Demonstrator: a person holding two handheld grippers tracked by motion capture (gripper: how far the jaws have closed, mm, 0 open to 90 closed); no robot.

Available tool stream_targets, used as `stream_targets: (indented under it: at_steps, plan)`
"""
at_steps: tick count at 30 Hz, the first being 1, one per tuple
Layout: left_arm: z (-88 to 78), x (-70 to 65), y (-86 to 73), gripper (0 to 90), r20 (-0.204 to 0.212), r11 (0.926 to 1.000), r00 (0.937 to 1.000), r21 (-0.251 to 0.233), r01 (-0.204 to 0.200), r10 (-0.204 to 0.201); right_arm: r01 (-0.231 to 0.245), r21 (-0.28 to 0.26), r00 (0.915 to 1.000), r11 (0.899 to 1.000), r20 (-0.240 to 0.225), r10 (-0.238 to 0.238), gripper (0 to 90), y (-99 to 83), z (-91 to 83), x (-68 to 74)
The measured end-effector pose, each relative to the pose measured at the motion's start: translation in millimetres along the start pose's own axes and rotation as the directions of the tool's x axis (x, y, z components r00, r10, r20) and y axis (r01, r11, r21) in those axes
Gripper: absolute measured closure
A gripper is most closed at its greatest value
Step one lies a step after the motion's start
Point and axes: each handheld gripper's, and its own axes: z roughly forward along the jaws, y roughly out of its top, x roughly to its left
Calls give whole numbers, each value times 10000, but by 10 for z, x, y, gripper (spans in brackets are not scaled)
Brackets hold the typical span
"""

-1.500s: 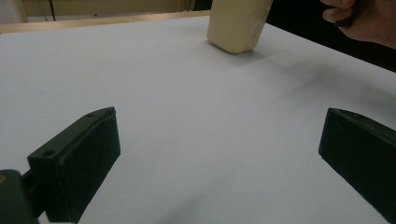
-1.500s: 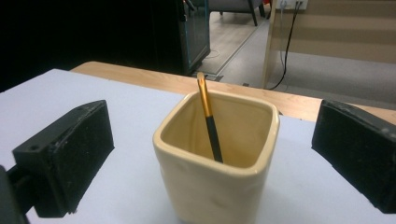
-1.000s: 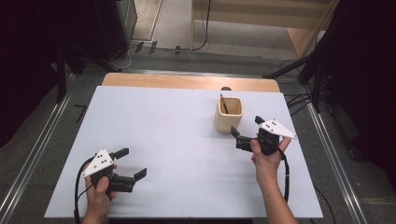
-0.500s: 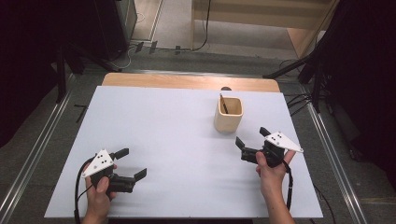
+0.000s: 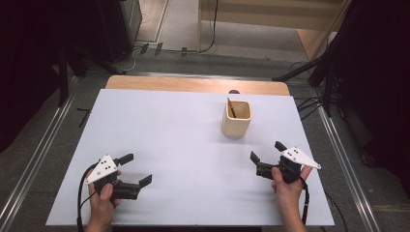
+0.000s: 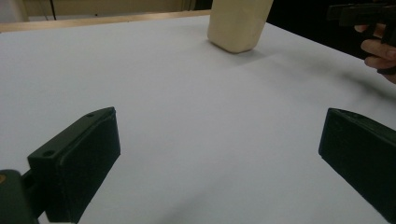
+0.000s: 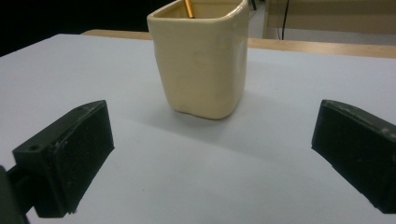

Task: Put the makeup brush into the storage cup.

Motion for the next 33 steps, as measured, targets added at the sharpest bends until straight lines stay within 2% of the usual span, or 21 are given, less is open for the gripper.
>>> stream_targets:
  at_steps: [14,33]
  plan:
    - [3,-8,-6,0,-44,10000,10000,55,-48,48,82,52,9999,10000,142,-82,0,-91,-175,-111]
    - [-19,2,-11,0,-153,10000,9999,-63,17,-18,-76,47,9994,10000,331,75,0,-277,-469,-288]
